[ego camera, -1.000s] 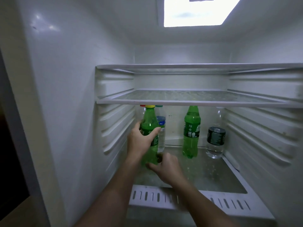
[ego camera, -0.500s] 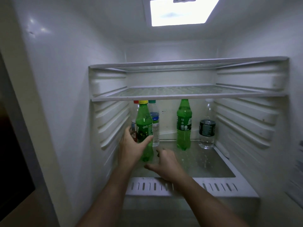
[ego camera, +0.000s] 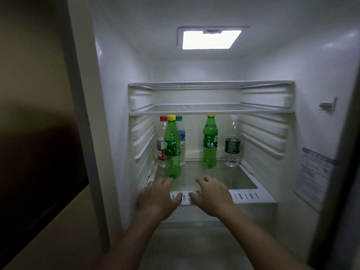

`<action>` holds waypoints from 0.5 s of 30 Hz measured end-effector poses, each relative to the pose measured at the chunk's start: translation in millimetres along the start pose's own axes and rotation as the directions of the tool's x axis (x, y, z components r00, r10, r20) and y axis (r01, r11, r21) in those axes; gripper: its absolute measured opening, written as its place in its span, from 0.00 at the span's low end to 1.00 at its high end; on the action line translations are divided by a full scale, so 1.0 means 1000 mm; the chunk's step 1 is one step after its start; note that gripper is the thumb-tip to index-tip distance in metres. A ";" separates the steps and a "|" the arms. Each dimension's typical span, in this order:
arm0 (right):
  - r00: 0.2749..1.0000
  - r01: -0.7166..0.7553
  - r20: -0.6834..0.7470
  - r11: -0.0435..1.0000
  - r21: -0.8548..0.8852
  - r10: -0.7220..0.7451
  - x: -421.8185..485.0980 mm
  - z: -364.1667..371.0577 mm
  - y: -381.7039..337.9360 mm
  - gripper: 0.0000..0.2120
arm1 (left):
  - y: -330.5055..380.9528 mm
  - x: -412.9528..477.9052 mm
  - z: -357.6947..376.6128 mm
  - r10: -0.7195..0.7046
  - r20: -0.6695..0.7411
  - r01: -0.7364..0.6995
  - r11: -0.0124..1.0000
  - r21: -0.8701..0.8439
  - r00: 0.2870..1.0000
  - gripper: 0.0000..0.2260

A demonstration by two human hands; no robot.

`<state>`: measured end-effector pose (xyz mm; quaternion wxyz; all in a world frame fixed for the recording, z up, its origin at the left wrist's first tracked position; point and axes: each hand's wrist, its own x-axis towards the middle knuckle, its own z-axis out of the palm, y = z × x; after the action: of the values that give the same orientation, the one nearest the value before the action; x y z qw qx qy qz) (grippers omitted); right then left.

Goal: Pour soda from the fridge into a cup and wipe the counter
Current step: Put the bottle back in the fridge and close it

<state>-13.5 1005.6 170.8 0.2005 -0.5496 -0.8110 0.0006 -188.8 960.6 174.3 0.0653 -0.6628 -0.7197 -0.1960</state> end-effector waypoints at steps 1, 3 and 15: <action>1.000 -0.011 0.011 1.000 -0.006 0.011 -0.009 -0.004 -0.001 0.27 | 0.002 -0.007 -0.001 0.027 -0.006 -0.027 1.000 0.005 1.000 0.29; 1.000 -0.024 0.003 1.000 -0.018 0.024 -0.027 -0.010 -0.001 0.27 | 0.005 -0.022 -0.002 0.068 -0.043 -0.068 0.998 0.002 0.997 0.28; 0.994 -0.095 -0.066 0.993 -0.066 0.091 -0.167 -0.049 -0.007 0.28 | 0.049 -0.127 -0.002 0.254 -0.098 -0.262 0.962 -0.075 0.962 0.28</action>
<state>49.3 843.3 163.0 0.2065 -0.5931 -0.7774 -0.0354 -126.7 844.0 140.5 0.0925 -0.7441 -0.6142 -0.2459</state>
